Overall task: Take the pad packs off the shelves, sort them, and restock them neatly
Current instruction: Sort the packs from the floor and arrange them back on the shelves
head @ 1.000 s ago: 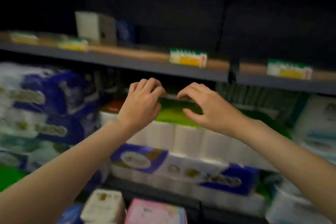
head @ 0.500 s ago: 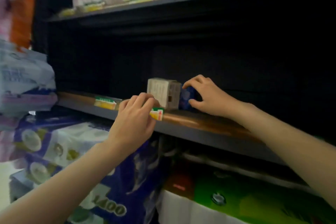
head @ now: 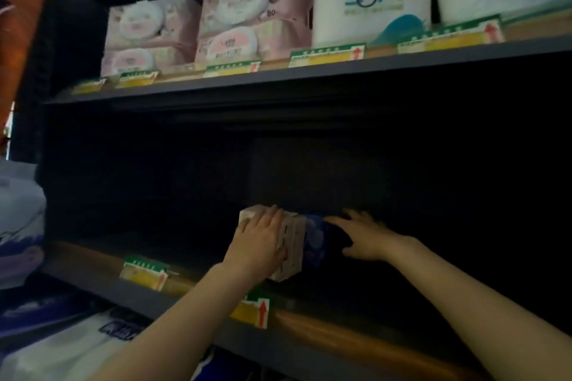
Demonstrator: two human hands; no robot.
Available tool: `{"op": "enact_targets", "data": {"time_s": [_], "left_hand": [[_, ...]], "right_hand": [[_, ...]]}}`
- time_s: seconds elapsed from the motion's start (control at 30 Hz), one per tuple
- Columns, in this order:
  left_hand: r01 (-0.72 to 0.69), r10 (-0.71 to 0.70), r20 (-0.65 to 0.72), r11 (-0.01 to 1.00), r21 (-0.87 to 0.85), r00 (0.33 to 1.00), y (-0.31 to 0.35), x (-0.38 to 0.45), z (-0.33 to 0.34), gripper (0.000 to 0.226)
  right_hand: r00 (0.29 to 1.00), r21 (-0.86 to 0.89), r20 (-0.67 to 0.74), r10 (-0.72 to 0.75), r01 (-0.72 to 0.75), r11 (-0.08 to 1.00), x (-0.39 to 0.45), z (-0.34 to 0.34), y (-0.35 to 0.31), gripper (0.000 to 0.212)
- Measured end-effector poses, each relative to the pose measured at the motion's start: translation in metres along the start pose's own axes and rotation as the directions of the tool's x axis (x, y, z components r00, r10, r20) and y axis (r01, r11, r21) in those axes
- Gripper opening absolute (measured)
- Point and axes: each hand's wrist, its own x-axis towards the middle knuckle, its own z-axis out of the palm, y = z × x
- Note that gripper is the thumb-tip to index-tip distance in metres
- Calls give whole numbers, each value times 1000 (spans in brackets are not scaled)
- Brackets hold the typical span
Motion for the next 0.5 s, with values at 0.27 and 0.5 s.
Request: {"op": "enact_targets", "data": {"time_s": [0.27,0.5], "left_hand": [[78,-77,62,997,-8,995,-10,29,8,43],[92,-71,91,962,-258,993,-18,45,18,30]], "right_hand": [[999,202,-12,30,-26,979,66,19,-8,78],[991,501,-101,87,-25,865,87,21,-8,37]]}}
